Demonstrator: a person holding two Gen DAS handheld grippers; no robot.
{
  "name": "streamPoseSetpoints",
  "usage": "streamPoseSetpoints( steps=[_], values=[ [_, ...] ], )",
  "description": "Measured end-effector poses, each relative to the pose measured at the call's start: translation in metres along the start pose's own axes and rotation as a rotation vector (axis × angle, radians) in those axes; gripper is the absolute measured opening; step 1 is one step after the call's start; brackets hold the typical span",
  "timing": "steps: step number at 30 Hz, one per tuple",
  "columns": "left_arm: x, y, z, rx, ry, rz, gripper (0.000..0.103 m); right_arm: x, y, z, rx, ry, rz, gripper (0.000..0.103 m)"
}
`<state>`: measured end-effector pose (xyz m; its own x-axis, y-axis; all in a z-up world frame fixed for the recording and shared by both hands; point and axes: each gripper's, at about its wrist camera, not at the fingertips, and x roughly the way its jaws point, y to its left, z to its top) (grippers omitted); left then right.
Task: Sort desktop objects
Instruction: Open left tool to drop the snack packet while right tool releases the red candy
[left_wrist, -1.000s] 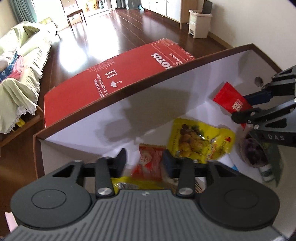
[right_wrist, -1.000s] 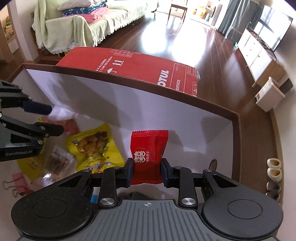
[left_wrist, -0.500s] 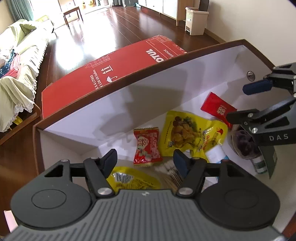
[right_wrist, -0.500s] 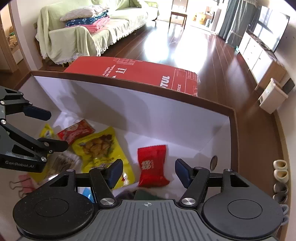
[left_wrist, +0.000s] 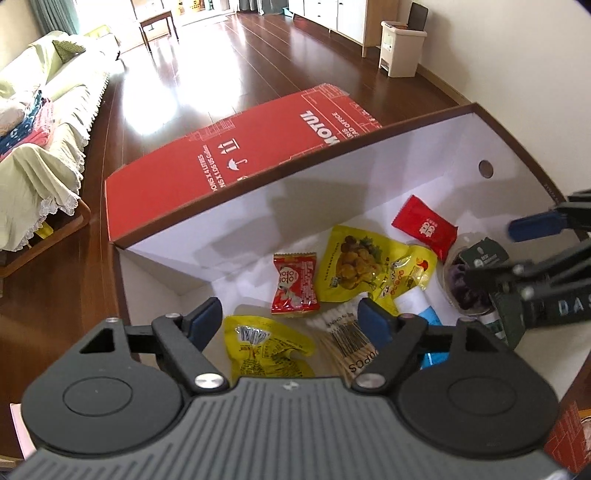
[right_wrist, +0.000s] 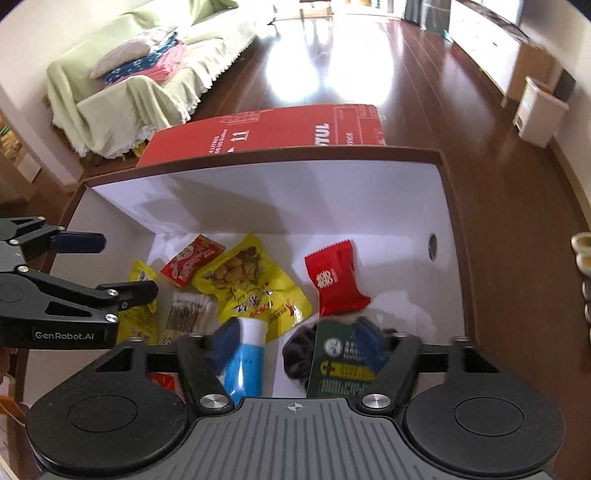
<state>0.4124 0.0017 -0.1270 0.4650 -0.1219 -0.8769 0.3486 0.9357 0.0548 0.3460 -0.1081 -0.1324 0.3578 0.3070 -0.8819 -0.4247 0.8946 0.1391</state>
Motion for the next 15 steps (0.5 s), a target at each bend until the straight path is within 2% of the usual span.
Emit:
streamPoseSetpoints(
  steps=[9, 15],
  values=[
    [-0.031, -0.003, -0.004, -0.035, -0.018, 0.019, 0.085, -0.025, 0.011, -0.011, 0.013, 0.017, -0.057, 0.09],
    [-0.052, -0.006, -0.012, -0.045, -0.021, 0.036, 0.087, -0.041, 0.02, -0.021, 0.013, 0.017, -0.061, 0.09]
  ],
)
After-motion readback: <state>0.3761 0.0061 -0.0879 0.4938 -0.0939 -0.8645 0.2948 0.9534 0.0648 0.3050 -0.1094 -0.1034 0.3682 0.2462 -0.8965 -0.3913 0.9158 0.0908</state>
